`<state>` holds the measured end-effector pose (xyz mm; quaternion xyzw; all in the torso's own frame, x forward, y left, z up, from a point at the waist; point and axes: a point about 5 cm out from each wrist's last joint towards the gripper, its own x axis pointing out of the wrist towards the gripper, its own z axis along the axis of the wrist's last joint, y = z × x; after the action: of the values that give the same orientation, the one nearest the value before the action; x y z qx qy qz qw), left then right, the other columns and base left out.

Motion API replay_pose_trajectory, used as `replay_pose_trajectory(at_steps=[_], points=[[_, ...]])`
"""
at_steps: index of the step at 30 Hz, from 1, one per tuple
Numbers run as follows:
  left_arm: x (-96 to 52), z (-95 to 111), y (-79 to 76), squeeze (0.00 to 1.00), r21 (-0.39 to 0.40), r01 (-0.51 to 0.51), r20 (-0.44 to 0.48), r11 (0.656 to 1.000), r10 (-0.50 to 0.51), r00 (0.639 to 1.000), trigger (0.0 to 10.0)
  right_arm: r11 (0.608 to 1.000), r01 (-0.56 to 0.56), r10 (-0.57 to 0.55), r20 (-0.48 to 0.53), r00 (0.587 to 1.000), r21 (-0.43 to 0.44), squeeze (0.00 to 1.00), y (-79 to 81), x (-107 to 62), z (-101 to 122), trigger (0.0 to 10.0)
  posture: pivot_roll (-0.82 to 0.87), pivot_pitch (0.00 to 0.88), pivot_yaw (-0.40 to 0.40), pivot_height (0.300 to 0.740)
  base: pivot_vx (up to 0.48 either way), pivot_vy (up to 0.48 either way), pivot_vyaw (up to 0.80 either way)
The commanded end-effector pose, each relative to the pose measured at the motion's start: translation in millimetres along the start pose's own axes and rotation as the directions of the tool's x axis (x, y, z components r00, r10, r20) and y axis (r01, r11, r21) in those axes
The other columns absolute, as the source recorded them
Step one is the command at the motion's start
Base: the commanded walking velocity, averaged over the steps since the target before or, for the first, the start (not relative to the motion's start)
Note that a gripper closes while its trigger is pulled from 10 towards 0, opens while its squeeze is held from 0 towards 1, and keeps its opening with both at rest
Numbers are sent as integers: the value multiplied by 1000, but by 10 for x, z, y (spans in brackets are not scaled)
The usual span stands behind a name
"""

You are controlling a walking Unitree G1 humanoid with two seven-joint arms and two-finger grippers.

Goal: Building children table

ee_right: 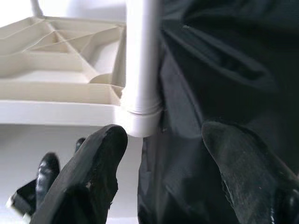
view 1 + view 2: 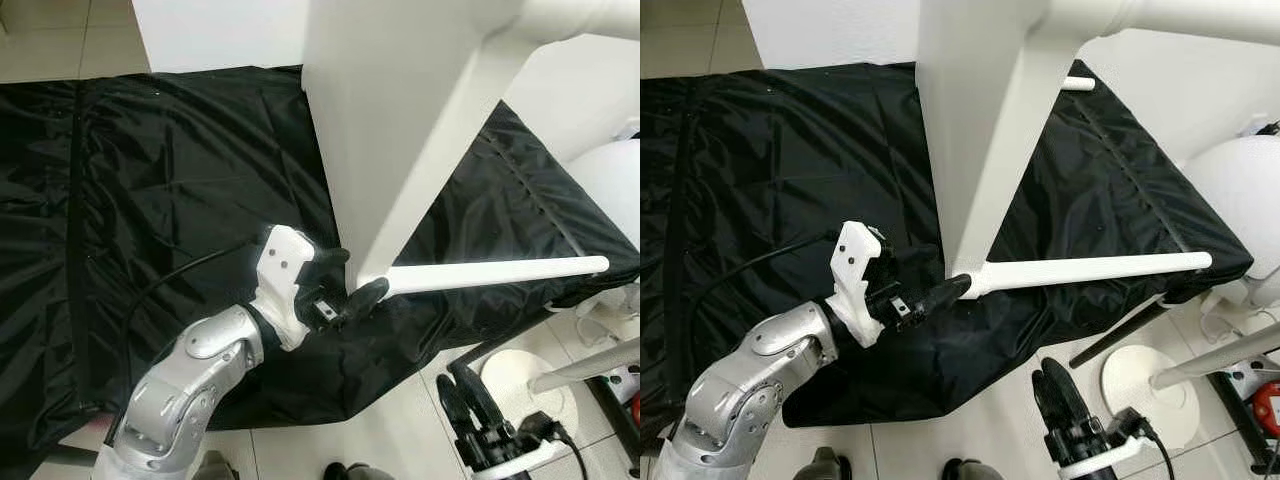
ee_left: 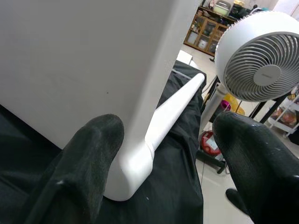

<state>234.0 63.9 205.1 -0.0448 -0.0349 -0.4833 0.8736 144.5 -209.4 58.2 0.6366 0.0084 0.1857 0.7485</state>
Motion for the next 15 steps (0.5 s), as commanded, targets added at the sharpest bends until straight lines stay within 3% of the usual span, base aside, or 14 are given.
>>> replay_pose_trajectory(at_steps=[1, 6, 9, 15], points=[[-38, -10, -25, 0, 2, 22, -15, 1000, -22, 1000, 10000, 996, -49, 47, -25, 999, -81, 0, 111, 21, 31, 10000, 52, 169, -64, 740, 0, 0, 0], [-92, -6, 41, 0, 22, 3, -25, 1000, -2, 1000, 10000, 978, -114, 108, -45, 993, -174, 0, 273, 133, 115, 10000, 47, 162, -55, 740, 0, 0, 0], [-179, 79, 231, 0, 59, -98, -2, 993, 98, 995, 10000, 942, -141, 151, 9, 988, -305, 0, 467, 299, 339, 10000, 38, 151, -53, 740, 0, 0, 0], [-291, 180, 481, 0, 108, -241, 32, 964, 239, 970, 10000, 897, -142, 195, 86, 977, -420, 0, 635, 455, 551, 10000, 33, 139, -60, 740, 0, 0, 0]])
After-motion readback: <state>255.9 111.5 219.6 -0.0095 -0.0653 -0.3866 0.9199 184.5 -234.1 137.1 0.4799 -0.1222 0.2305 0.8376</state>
